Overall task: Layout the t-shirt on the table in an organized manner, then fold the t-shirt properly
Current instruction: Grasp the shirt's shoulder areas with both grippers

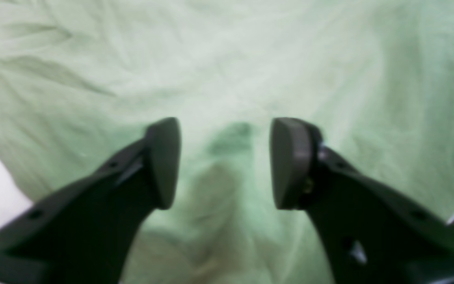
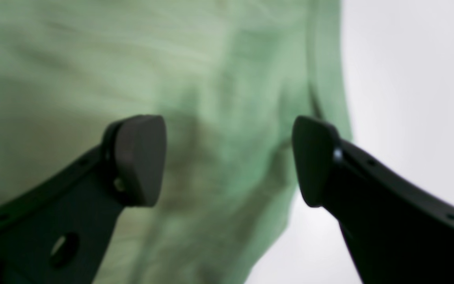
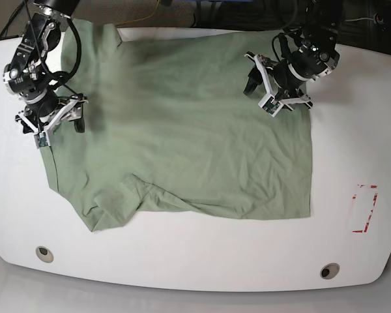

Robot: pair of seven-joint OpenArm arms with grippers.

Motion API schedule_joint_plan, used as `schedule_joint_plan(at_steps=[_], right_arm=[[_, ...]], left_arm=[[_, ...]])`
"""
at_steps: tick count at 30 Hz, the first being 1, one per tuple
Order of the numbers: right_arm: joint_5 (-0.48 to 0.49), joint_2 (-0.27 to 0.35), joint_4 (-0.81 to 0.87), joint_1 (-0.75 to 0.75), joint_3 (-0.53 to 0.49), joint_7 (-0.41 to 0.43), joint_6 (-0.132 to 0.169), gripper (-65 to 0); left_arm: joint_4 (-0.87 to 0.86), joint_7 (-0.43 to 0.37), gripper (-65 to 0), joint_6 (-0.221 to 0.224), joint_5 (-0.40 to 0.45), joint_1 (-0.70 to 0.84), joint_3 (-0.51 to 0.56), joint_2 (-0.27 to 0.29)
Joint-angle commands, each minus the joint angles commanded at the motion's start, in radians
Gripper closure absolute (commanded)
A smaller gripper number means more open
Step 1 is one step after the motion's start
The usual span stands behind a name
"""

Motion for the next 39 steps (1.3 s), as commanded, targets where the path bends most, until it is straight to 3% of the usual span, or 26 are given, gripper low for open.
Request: schedule_joint_plan(at_steps=[3,6,11,12,18,27,39], right_arm=[[0.0,-0.031,0.0,-0.017,0.0,0.0,0.0,-46.4],[0.0,-0.057,-0.008,-0.035,0.0,0.0,0.002,-36.2],[0.002,-0.091,-0.08,-0.058,0.0,0.0,0.002,-4.2],[0.002,-0.091,-0.092,-0.058,-0.002,0.0,0.002,-1.0],[0.003,-0.092,-0.227,-0.06,-0.02,0.005,0.002,-1.9],[0.006,-0.097,-0.325,-0.051,-0.02,0.006,0.002,-1.9],[-0.002,-0.213,-0.315,-0.058,-0.023,0.005,-0.003,-1.9]], left_arm=[[0.0,-0.023,-18.0,0.002,0.048,0.011,0.0,-0.017],[-0.005,-0.023,-14.4,0.002,0.121,0.014,0.002,-0.011],[-0.021,-0.023,-11.4,0.002,0.204,0.026,0.003,-0.003],[-0.025,-0.023,-11.3,0.002,0.21,0.026,0.002,-0.003],[-0.092,-0.023,-11.3,0.002,0.25,0.023,0.002,-0.006],[-0.256,-0.025,-11.3,0.0,0.255,-0.068,0.002,-0.061],[-0.404,-0.025,-11.3,-0.003,0.253,-0.21,0.002,-0.14]])
